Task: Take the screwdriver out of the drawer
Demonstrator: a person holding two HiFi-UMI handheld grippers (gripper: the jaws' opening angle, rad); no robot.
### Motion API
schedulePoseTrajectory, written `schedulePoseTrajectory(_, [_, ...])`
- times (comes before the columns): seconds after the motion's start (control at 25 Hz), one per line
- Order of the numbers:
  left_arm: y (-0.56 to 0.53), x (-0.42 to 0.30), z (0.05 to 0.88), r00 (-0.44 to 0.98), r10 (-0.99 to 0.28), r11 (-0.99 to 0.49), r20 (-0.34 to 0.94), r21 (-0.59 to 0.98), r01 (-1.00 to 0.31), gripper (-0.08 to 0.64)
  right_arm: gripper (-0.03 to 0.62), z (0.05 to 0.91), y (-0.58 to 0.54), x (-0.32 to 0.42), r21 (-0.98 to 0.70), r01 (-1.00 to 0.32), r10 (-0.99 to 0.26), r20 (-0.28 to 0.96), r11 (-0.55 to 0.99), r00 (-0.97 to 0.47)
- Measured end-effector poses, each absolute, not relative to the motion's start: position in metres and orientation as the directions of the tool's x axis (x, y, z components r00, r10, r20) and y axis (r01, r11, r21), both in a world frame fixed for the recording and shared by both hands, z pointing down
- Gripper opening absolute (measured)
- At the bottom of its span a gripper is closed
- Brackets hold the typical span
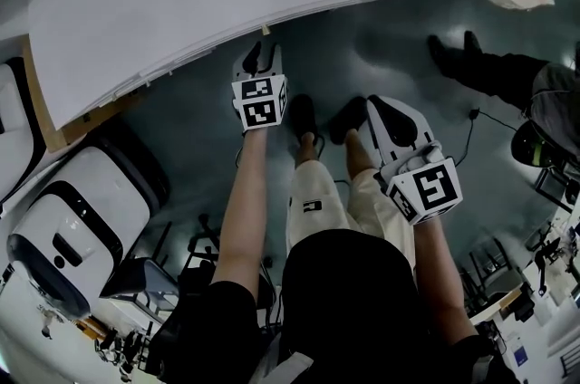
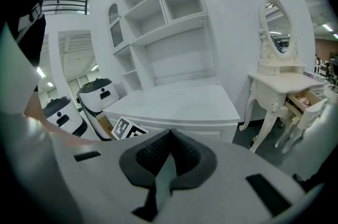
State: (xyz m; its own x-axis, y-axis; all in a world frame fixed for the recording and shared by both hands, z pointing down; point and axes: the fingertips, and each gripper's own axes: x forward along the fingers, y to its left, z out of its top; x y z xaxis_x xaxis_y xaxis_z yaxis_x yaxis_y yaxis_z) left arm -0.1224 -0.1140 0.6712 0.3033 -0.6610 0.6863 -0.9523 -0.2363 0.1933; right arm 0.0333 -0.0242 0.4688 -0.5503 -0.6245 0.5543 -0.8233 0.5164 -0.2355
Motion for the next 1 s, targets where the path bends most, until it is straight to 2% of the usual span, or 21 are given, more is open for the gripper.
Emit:
schedulePoseTrajectory(0.68, [-0.142,-0.124,0.698,0.257,-0.662,-0.182,0.704,0.182,-0.966,0.149,0.018,0.483,-0.018,0.047,-0.245,-0.843,-0.621,0.584,0.479,-0.523])
schedulePoseTrajectory(1.0, [-0.149,-0.125,0.703,0.234,-0.662,-0.165,0.712,0.165,-0.972,0.110,0.018,0.487,-0.022,0.052,-0.249,-0.845,-0.618,0.590,0.473,-0.520])
